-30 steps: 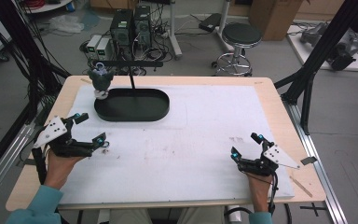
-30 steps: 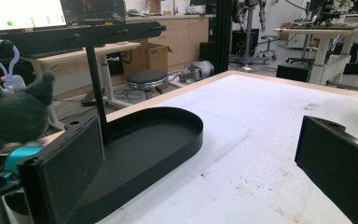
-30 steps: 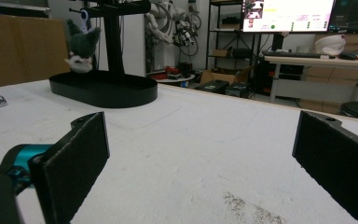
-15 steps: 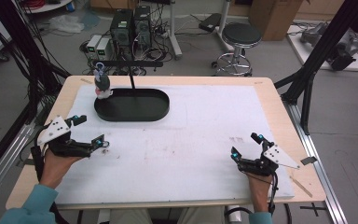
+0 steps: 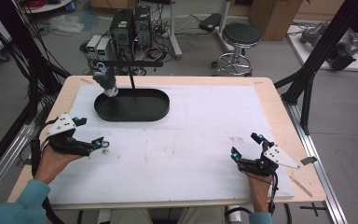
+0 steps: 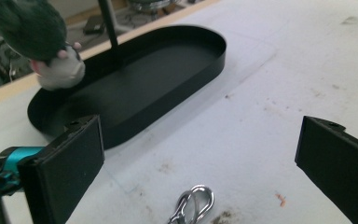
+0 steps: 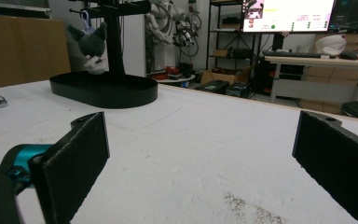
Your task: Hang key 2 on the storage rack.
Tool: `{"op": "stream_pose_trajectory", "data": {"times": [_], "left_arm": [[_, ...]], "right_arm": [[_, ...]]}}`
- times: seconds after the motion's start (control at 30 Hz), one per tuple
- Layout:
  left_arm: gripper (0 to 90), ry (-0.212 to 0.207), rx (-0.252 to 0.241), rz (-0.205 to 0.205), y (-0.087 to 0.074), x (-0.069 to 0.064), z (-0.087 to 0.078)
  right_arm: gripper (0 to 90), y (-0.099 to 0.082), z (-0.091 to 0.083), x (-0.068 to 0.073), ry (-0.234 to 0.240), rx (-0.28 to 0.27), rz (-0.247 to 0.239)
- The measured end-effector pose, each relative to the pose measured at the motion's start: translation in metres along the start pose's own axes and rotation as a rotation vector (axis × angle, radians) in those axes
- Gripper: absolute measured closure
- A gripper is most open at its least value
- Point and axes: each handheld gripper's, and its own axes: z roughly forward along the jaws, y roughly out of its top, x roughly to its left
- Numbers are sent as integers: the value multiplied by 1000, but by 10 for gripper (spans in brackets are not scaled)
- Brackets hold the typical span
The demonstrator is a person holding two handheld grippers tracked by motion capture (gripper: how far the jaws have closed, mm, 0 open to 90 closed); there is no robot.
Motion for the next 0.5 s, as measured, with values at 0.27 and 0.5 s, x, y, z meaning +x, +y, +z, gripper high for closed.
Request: {"op": "stream_pose_trajectory", "data": {"times": [0.27, 0.5], "left_arm": [[17, -13, 101, 27, -4, 3, 9], [18, -9, 172, 22, -7, 7, 16]], "right_arm": [[29, 0, 0, 0, 0, -1, -1], [29, 0, 0, 0, -2, -3, 3]]}}
